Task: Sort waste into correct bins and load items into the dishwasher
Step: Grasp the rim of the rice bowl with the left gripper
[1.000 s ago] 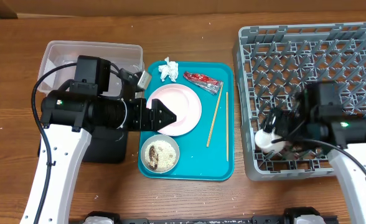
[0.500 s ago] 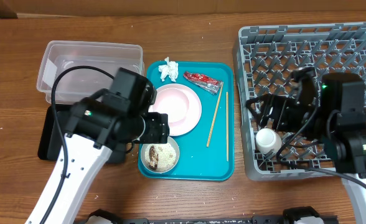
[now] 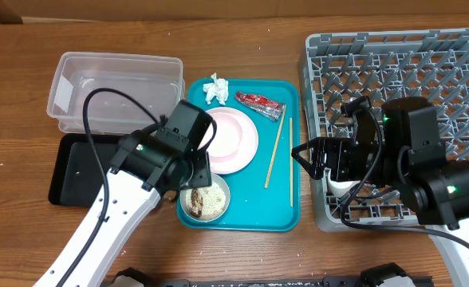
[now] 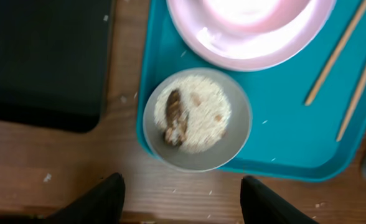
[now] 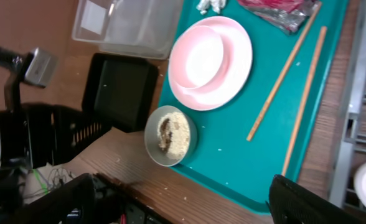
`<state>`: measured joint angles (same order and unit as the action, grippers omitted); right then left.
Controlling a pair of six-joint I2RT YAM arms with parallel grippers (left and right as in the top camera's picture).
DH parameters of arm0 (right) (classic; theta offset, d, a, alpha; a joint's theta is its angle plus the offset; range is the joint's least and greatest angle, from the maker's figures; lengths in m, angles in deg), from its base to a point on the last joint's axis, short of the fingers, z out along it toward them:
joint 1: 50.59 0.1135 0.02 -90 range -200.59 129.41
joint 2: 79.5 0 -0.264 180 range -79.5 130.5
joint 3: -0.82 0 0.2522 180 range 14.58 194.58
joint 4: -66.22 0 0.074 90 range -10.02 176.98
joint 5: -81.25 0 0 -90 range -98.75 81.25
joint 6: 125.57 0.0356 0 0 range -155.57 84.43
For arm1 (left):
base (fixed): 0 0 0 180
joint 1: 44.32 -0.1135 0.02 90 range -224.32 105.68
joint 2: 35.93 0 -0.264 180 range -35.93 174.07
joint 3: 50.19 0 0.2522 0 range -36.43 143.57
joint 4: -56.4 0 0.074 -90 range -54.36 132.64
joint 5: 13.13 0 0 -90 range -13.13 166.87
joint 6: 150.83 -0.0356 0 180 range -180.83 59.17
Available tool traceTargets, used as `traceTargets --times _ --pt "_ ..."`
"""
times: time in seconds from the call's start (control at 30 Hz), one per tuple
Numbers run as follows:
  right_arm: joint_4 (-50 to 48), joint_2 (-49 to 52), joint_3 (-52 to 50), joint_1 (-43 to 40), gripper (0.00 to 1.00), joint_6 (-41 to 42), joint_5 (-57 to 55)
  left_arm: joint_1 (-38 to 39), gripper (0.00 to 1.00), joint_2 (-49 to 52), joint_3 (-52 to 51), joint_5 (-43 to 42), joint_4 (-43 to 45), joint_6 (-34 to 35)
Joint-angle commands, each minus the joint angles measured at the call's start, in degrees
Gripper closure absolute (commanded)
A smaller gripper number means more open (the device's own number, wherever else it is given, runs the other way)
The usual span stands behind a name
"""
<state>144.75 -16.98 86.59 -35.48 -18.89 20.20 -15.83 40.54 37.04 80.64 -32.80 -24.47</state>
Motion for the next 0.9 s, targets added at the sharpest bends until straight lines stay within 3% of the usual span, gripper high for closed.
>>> traceTargets --times 0.0,0.1,0.2,0.37,0.57,0.73,0.87 --pt "0.1 0.0 0.8 0.3 0.07 -0.2 -1.9 -0.1 0.34 0.3 -7.4 1.1 1.4 2.4" --pt "0.1 0.0 0.8 0.3 0.06 -0.2 -1.9 -1.1 0.34 0.3 -14.6 1.0 7.8 2.2" --pt "0.2 0.0 0.8 0.3 0.05 -0.2 -1.9 -3.1 0.43 0.3 -21.5 -0.3 15.8 2.2" --pt "0.5 0.0 0.8 0.3 0.04 -0.2 -1.9 -6.1 0.56 0.3 -24.3 -0.7 21.8 0.4" --pt "0.4 0.0 0.8 0.3 0.03 -0.2 -2.0 -4.2 0.46 0.3 -24.0 -21.9 32.1 -11.0" --pt "0.5 1.1 0.8 0.3 0.03 -0.2 -1.9 7.4 0.38 2.2 -24.1 -6.8 33.4 -9.1" --pt "0.7 2.7 0.8 0.3 0.03 -0.2 -1.9 11.7 0.48 6.8 -24.1 -1.8 34.9 -7.0"
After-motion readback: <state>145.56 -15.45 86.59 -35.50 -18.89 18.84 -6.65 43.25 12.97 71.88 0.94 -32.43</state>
